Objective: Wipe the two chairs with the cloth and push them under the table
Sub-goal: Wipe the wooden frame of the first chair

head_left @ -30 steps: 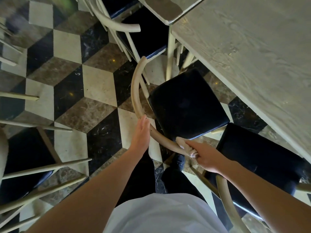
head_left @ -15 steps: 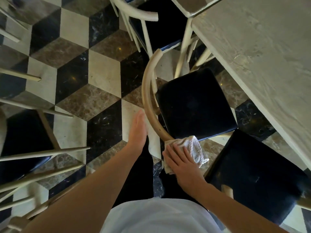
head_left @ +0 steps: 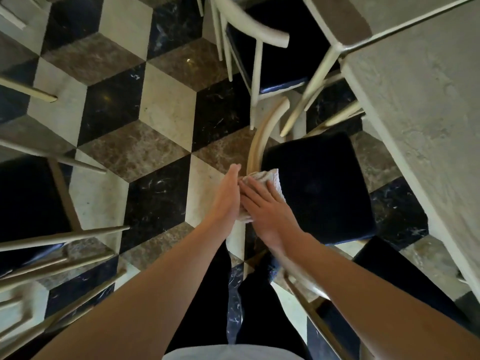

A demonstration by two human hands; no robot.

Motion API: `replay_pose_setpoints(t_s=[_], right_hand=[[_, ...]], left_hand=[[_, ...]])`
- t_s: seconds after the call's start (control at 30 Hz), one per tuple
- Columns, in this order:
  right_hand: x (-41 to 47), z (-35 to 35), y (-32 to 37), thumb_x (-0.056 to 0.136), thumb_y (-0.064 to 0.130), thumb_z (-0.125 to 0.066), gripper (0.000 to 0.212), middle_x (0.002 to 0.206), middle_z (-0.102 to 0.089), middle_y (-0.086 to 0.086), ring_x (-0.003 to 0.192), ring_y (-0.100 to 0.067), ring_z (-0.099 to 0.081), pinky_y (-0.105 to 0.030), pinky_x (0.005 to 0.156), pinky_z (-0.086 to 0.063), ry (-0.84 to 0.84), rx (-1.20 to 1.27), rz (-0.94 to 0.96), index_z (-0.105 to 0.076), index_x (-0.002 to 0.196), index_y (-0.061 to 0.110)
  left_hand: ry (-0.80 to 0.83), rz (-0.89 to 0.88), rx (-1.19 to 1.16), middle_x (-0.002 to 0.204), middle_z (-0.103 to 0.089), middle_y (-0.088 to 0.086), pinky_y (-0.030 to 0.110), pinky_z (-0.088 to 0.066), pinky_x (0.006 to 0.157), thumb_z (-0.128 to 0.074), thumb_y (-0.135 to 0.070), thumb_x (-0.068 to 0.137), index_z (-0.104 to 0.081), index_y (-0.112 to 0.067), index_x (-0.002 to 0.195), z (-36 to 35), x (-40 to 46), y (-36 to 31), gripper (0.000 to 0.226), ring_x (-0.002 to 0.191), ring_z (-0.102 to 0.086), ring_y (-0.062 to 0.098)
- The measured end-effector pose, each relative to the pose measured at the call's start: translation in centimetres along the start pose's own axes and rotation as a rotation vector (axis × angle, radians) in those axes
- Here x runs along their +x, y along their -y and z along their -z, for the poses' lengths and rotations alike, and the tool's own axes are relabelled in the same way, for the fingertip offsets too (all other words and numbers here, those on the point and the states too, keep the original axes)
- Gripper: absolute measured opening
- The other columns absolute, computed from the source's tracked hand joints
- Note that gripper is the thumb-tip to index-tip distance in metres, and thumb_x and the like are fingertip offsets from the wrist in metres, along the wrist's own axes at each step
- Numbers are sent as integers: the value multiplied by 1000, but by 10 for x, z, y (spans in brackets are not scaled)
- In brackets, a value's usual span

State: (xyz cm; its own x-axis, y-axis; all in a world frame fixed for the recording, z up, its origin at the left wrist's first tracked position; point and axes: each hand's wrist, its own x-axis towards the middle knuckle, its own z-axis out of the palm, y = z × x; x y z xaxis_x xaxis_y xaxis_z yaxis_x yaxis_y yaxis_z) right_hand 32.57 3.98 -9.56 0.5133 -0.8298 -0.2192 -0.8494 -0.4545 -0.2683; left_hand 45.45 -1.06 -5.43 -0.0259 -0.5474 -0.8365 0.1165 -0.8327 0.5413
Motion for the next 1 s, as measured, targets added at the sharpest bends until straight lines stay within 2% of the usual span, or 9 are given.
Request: replay_pose_setpoints(t_s=[0.07, 0.1, 0.23, 0.43, 0.57, 0.7, 0.77, 0.83, 1.0], right_hand=[[32, 18, -18, 96, 27, -42, 53, 162, -32, -1, 154, -22, -9, -55, 123, -8, 8, 17, -4, -45, 148, 17], [48, 27, -28, 94, 28, -44, 51, 159, -38, -1, 154, -22, -15, -56, 123, -9, 14, -1, 6, -50, 144, 17], [106, 57, -76, 94, 32, -55, 40, 151, -47, 5, 149, -19, -25, -59, 121, -10, 45, -12, -20, -58, 133, 24], [172, 78, -134, 91, 38, -47, 34, 134, -58, 4, 139, -21, -38, -56, 119, -11, 104, -76, -193, -60, 121, 27], [197, 86, -143, 82, 46, -29, 46, 120, -61, 2, 126, -24, -46, -52, 110, -20, 177, -164, -293, -63, 108, 30], [203, 82, -129, 89, 36, -41, 17, 116, -62, 1, 127, -27, -44, -57, 113, -15, 237, -175, -289, -54, 94, 27], [196, 78, -117, 92, 33, -44, 9, 116, -63, 1, 128, -29, -44, -59, 116, -9, 256, -178, -208, -52, 92, 27], [182, 75, -105, 92, 34, -46, 17, 113, -64, 2, 126, -29, -45, -57, 117, -7, 262, -211, -96, -58, 97, 24], [155, 66, -63, 87, 40, -43, 16, 96, -65, 11, 110, -22, -52, -51, 113, -21, 323, -315, 173, -55, 83, 30]], left_hand=[[-15, -19, -42, 75, -71, -14, 25, -52, 52, -43, -59, 96, -63, -39, 96, 5, 10, -17, 28, 67, -71, 6], [-14, -33, -38, 74, -73, -16, 24, -53, 55, -40, -56, 99, -62, -39, 96, 7, 16, -25, 28, 68, -72, 4], [51, -42, 20, 126, -63, -2, 41, -49, 96, -25, -57, 103, -55, -31, 136, 13, 28, -44, 51, 115, -62, 23], [119, 58, -70, 138, -59, 12, 45, -48, 99, -27, -61, 101, -48, -32, 143, 16, 40, -53, 56, 120, -59, 30], [160, 79, -81, 139, -58, 11, 52, -46, 105, -28, -59, 102, -48, -30, 143, 26, 47, -43, 54, 123, -57, 26], [136, 97, -97, 127, -66, 6, 48, -53, 94, -28, -60, 101, -59, -25, 133, 31, 49, -38, 56, 117, -62, 22], [75, 92, -107, 115, -70, 7, 41, -58, 81, -28, -60, 101, -65, -23, 122, 36, 51, -36, 57, 105, -67, 22], [-5, 88, -137, 108, -73, 9, 39, -57, 74, -30, -58, 102, -68, -20, 110, 40, 49, -36, 54, 100, -68, 24], [-181, 50, -217, 94, -76, 10, 42, -59, 78, -34, -53, 102, -70, -15, 103, 54, 44, -31, 54, 90, -72, 28]])
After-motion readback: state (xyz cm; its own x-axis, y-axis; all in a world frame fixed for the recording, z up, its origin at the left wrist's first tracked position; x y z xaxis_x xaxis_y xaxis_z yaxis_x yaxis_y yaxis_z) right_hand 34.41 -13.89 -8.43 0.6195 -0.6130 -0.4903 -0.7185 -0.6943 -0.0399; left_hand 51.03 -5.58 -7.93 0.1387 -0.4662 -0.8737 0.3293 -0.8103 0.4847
